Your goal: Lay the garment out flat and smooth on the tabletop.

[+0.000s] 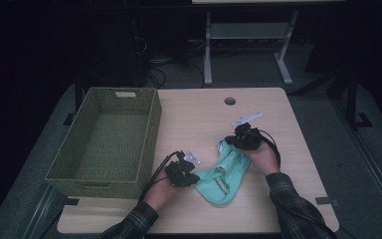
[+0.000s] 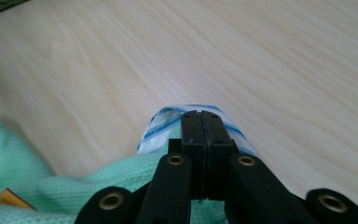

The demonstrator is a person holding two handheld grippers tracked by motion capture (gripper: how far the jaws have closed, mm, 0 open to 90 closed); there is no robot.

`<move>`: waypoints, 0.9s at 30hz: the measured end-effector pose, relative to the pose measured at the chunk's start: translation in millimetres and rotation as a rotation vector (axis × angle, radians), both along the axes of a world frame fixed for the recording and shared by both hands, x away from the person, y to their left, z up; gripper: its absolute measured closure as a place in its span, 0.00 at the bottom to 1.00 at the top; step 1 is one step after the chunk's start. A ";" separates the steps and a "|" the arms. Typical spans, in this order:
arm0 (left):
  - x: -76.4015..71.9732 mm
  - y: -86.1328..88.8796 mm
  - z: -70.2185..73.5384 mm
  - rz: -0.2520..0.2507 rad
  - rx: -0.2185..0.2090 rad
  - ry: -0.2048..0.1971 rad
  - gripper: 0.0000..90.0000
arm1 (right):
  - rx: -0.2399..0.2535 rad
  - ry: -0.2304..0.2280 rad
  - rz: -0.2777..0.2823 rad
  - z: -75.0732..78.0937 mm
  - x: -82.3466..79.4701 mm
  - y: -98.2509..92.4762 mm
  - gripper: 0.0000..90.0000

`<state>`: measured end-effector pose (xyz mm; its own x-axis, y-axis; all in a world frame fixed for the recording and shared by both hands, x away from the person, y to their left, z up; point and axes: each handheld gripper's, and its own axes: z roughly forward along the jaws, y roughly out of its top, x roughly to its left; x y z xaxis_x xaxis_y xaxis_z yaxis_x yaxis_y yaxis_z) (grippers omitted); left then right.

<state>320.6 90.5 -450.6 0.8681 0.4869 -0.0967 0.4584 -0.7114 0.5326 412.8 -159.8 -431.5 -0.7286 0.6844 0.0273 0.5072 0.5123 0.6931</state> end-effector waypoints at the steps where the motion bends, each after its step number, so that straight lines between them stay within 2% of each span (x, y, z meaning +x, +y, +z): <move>1: -0.4 -0.5 -0.3 0.006 -0.006 -0.004 0.98 | -0.004 -0.005 -0.006 0.1 1.9 -0.9 0.99; 11: -1.5 -1.3 -0.6 0.017 -0.011 0.001 0.98 | -0.025 -0.026 -0.096 -0.2 24.6 -12.7 0.99; 20: -0.6 -0.3 0.0 0.003 0.001 -0.002 0.98 | -0.039 -0.007 -0.149 -11.1 39.9 -22.0 0.99; 22: -0.6 -0.3 0.0 0.002 0.001 -0.002 0.98 | -0.015 0.006 -0.132 -11.7 39.9 -22.6 0.94; 23: -0.5 -0.2 0.0 0.002 0.000 -0.002 0.98 | 0.002 0.013 -0.130 -10.5 38.6 -22.9 0.88; 27: -0.4 0.0 0.0 0.002 0.000 0.000 0.98 | 0.050 -0.008 -0.110 -0.1 30.0 -29.5 0.81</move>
<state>320.3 90.5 -450.6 0.8672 0.4886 -0.0966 0.4596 -0.7104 0.5329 442.7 -189.3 -431.6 -0.6492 0.7584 0.0581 0.5529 0.4181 0.7208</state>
